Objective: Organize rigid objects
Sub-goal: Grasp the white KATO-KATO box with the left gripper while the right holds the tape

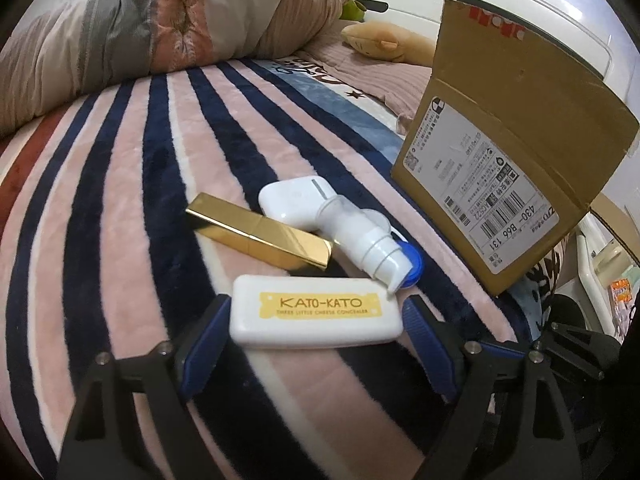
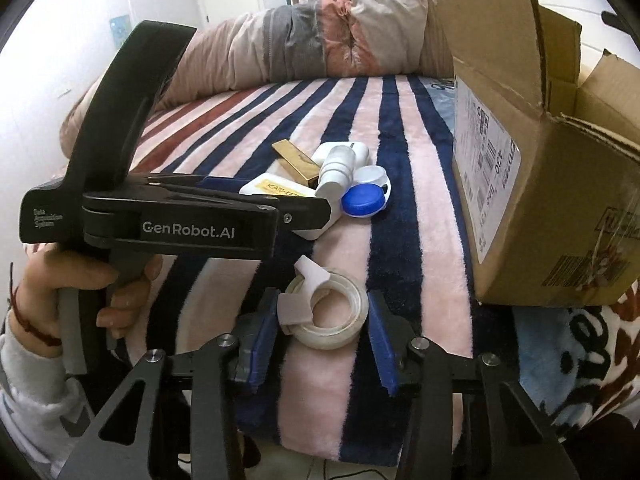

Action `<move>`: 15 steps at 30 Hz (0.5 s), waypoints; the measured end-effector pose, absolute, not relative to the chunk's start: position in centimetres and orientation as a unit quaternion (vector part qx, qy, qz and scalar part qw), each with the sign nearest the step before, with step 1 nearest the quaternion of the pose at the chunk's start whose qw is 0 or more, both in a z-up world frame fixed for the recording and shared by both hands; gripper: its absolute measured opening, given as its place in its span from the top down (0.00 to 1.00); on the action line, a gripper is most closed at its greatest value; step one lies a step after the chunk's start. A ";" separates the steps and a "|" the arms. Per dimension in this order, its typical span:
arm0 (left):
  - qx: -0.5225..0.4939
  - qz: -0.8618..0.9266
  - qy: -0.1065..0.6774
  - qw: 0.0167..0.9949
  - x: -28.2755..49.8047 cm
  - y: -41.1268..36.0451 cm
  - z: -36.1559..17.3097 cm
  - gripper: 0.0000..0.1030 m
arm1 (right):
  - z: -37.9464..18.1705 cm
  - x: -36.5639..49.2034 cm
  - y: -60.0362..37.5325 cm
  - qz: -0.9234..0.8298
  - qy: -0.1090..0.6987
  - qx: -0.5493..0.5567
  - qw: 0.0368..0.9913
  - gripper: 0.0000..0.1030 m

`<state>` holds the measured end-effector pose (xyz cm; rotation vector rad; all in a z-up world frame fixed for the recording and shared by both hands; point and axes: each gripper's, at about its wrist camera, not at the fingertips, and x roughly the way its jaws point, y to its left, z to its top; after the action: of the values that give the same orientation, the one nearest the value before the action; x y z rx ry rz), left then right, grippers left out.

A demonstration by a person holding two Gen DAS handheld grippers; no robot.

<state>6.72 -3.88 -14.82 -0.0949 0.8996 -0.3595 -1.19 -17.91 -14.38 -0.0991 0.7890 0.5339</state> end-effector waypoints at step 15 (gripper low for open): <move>-0.068 -0.188 0.439 0.876 5.0 -2.3 -14.1 0.23 | -13.2 -1.4 -16.7 0.265 0.371 -0.061 0.888 0.62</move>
<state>4.98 -2.34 -14.12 -0.1417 0.9173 -0.3920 -1.40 -16.69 -13.24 -0.1270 0.7703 0.5515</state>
